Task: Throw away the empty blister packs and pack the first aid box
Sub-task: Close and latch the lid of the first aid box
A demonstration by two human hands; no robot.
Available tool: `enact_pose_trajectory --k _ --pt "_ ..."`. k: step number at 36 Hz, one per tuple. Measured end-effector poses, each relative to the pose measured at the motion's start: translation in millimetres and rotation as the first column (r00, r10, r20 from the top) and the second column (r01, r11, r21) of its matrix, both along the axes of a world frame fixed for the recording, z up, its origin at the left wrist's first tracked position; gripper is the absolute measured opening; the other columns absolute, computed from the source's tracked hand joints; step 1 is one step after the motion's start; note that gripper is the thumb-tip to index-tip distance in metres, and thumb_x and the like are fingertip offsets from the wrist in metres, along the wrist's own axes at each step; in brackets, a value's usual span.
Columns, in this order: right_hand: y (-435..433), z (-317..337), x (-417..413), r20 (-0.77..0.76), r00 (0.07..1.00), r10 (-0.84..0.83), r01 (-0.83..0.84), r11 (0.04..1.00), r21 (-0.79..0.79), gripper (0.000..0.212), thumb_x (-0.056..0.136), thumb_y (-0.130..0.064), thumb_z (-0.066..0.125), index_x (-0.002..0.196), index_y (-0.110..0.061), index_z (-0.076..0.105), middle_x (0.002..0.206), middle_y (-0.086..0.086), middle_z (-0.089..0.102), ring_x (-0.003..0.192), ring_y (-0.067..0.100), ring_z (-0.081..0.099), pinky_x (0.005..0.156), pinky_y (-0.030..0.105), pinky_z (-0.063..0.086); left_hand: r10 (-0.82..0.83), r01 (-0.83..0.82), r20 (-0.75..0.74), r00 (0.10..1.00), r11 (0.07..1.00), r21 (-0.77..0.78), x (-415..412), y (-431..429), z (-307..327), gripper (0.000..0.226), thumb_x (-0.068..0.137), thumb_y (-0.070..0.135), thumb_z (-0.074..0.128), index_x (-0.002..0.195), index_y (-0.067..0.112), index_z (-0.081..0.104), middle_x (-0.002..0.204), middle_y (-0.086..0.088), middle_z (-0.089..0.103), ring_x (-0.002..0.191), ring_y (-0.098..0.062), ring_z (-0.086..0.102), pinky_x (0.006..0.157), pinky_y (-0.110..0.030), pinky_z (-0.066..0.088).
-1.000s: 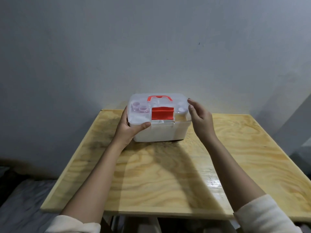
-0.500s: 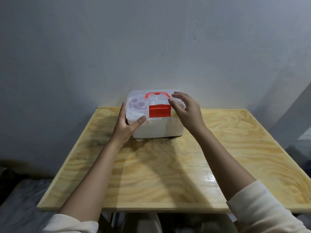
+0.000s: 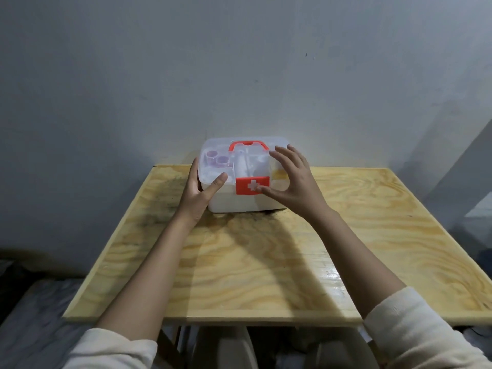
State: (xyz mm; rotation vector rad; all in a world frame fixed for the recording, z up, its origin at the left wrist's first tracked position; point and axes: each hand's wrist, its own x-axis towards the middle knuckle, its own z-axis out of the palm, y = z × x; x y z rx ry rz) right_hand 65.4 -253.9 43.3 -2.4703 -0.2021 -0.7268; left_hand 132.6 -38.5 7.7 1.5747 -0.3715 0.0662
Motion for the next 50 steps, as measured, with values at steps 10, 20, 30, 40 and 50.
enact_pose_trajectory --k 10,20,30,40,50 --pt "0.8 -5.0 5.1 0.054 0.998 -0.016 0.018 0.999 -0.051 0.075 0.072 -0.042 0.073 0.135 -0.014 0.044 0.145 0.006 0.042 0.140 0.026 0.026 0.114 0.040 0.027 -0.006 0.005 -0.035 0.999 0.999 -0.033 1.4 -0.8 -1.4 0.093 0.068 0.062 0.076 0.146 0.032 0.037 0.147 0.009 0.048 0.138 -0.013 0.042 0.115 -0.047 0.034" --pt "6.3 -10.1 -4.9 -0.098 0.995 -0.026 0.071 0.869 0.489 0.097 0.070 -0.042 0.076 0.145 -0.024 0.018 0.152 -0.001 0.026 0.139 0.013 0.028 0.114 0.038 0.031 0.019 -0.021 -0.065 0.998 0.999 -0.027 -1.9 -6.8 0.3 0.103 0.064 0.070 0.073 0.149 0.033 0.029 0.152 0.009 0.040 0.141 -0.013 0.037 0.115 -0.045 0.034" --pt "-23.0 -8.2 -14.6 -0.085 0.990 -0.109 0.137 0.858 0.495 0.094 0.066 -0.039 0.081 0.141 -0.020 0.028 0.147 -0.002 0.038 0.135 0.013 0.036 0.111 0.036 0.035 -0.020 0.019 -0.063 0.998 0.999 -0.028 -4.0 -37.6 3.5 0.102 0.062 0.069 0.076 0.146 0.028 0.036 0.148 0.006 0.046 0.139 -0.016 0.042 0.113 -0.048 0.036" --pt "-68.1 -6.7 -17.2 -0.107 0.979 -0.173 0.203 0.858 0.472 0.093 0.066 -0.041 0.080 0.141 -0.023 0.028 0.147 -0.002 0.038 0.134 0.015 0.037 0.108 0.033 0.036 -0.141 0.145 -0.090 0.986 0.988 0.046 0.9 -82.7 7.6 0.114 0.061 0.073 0.070 0.153 0.034 0.016 0.156 0.007 0.032 0.144 -0.014 0.031 0.118 -0.044 0.030" --pt "-86.0 -5.9 10.4 -0.140 0.977 -0.161 0.208 0.866 0.454 0.096 0.067 -0.045 0.077 0.143 -0.023 0.023 0.148 0.004 0.036 0.134 0.021 0.038 0.108 0.043 0.039 -0.139 0.147 -0.066 0.988 0.979 0.140 23.7 -98.4 12.5 0.085 0.089 0.040 0.061 0.154 0.028 0.008 0.155 0.007 0.028 0.137 -0.008 0.030 0.108 -0.026 0.030"
